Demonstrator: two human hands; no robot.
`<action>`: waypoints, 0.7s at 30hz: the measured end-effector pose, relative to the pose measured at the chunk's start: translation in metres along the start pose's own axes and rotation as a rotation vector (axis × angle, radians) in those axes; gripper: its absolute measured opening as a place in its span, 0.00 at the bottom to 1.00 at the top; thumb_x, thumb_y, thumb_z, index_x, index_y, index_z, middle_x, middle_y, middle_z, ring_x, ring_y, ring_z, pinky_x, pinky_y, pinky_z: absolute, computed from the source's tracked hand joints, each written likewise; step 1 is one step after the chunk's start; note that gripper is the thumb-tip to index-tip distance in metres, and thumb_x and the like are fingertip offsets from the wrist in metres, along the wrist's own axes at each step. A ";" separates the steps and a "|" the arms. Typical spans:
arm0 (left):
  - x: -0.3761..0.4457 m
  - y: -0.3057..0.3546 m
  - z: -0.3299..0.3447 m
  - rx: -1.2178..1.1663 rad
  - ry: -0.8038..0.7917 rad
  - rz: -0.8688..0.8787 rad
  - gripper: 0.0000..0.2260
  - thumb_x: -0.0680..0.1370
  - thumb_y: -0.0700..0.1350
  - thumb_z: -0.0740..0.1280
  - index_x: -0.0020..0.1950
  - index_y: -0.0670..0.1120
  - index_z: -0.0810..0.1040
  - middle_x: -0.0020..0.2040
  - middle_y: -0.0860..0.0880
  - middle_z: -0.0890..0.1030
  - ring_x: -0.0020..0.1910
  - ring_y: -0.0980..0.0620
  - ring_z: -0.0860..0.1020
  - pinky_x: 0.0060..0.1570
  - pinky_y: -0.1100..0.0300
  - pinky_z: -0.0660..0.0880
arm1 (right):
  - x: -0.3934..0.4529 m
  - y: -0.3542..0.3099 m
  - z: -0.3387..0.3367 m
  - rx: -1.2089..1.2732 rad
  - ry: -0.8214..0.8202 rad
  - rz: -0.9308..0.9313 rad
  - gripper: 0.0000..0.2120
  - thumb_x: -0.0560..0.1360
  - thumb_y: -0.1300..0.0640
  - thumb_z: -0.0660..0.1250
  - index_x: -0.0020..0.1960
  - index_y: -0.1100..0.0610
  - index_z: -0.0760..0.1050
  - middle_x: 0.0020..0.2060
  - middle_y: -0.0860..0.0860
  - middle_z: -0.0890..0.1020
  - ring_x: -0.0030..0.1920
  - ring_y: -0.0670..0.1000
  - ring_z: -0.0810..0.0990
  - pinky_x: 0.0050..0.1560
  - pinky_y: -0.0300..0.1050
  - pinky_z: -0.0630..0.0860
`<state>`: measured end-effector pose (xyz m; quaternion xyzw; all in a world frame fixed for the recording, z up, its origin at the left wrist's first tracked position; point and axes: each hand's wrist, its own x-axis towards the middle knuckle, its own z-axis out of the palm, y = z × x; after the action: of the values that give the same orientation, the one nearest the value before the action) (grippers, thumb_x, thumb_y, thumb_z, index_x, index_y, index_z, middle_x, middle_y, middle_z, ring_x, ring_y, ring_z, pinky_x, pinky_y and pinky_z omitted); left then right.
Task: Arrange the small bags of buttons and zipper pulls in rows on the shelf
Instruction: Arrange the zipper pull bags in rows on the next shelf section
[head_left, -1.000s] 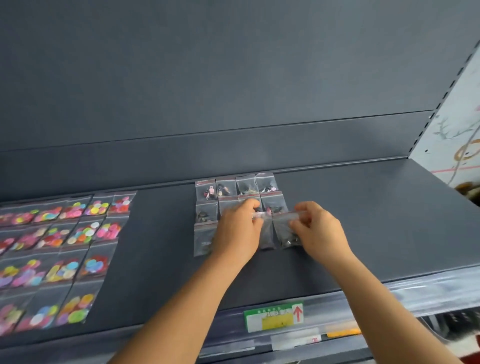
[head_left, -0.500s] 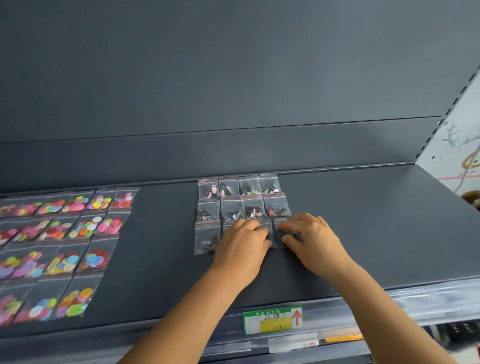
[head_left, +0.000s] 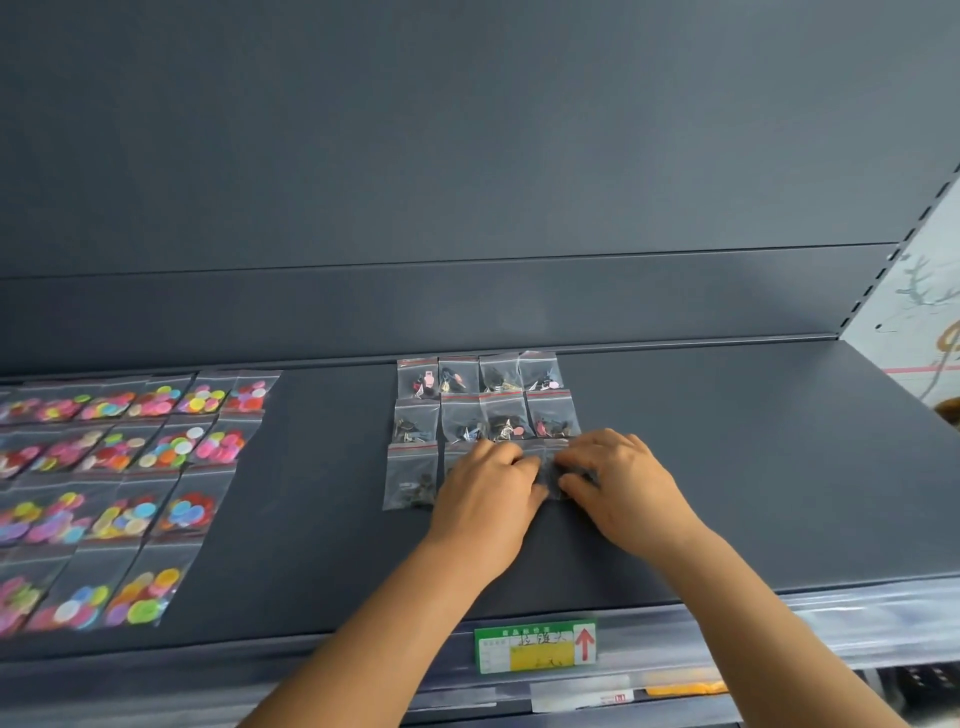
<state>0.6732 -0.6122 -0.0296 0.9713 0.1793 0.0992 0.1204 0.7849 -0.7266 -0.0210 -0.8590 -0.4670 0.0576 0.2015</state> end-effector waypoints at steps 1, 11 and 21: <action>0.000 0.000 0.000 0.001 0.001 0.002 0.16 0.80 0.51 0.59 0.65 0.47 0.74 0.63 0.52 0.74 0.62 0.50 0.67 0.60 0.57 0.67 | 0.000 0.000 -0.001 -0.003 -0.004 0.003 0.09 0.75 0.57 0.63 0.51 0.53 0.80 0.55 0.49 0.78 0.57 0.53 0.73 0.57 0.40 0.66; -0.025 -0.013 -0.022 -0.012 0.111 -0.103 0.21 0.80 0.53 0.59 0.72 0.48 0.67 0.67 0.53 0.72 0.66 0.52 0.66 0.64 0.57 0.66 | -0.002 -0.027 -0.006 0.022 0.042 -0.040 0.17 0.76 0.52 0.64 0.65 0.50 0.73 0.62 0.48 0.75 0.61 0.52 0.70 0.54 0.41 0.69; -0.117 -0.091 -0.061 0.058 0.227 -0.371 0.25 0.79 0.57 0.58 0.75 0.52 0.60 0.72 0.54 0.67 0.71 0.53 0.63 0.68 0.60 0.60 | 0.005 -0.134 0.032 -0.045 -0.069 -0.334 0.28 0.77 0.45 0.62 0.74 0.49 0.59 0.72 0.46 0.65 0.71 0.49 0.61 0.71 0.41 0.56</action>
<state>0.5218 -0.5610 -0.0134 0.9073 0.3702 0.1789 0.0877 0.6739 -0.6487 0.0037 -0.7713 -0.6112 0.0423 0.1727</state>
